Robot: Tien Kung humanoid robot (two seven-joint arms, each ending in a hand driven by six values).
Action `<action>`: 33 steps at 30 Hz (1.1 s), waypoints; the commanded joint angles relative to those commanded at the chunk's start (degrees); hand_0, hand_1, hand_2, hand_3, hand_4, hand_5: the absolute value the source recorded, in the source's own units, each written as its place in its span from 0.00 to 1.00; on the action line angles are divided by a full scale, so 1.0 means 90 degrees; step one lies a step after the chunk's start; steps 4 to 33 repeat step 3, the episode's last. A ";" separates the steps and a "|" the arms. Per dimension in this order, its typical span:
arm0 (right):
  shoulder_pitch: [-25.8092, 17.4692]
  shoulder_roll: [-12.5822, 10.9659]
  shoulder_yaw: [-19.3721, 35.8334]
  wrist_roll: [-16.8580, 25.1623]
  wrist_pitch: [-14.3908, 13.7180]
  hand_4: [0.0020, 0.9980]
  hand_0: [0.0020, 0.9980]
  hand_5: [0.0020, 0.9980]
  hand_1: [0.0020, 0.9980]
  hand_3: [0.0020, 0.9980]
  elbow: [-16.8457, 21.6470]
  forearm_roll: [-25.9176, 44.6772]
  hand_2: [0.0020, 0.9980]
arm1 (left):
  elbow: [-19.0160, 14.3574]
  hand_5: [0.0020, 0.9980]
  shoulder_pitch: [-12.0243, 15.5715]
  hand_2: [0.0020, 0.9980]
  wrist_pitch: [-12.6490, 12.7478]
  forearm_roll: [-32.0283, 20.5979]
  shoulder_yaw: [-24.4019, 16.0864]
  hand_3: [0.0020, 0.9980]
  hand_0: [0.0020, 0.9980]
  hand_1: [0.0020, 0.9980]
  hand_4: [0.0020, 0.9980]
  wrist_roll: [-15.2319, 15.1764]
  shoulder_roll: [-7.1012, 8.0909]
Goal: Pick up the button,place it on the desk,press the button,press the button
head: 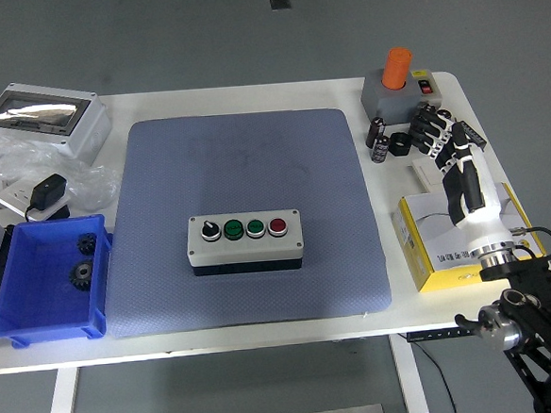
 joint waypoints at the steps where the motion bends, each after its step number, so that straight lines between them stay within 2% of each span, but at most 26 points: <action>1: 0.0002 0.0000 0.0009 -0.0002 -0.0001 0.93 0.83 1.00 0.78 0.77 -0.0001 0.0002 0.79 | 0.0000 0.71 -0.0001 0.66 0.0001 -0.0001 0.0001 0.75 0.68 0.67 0.80 0.0001 0.0000; 33: 0.0006 0.0000 0.0026 -0.0007 -0.0006 0.93 0.83 1.00 0.78 0.77 0.0001 0.0001 0.79 | 0.0000 0.71 0.0001 0.66 0.0002 0.0000 0.0003 0.75 0.68 0.67 0.80 0.0009 0.0001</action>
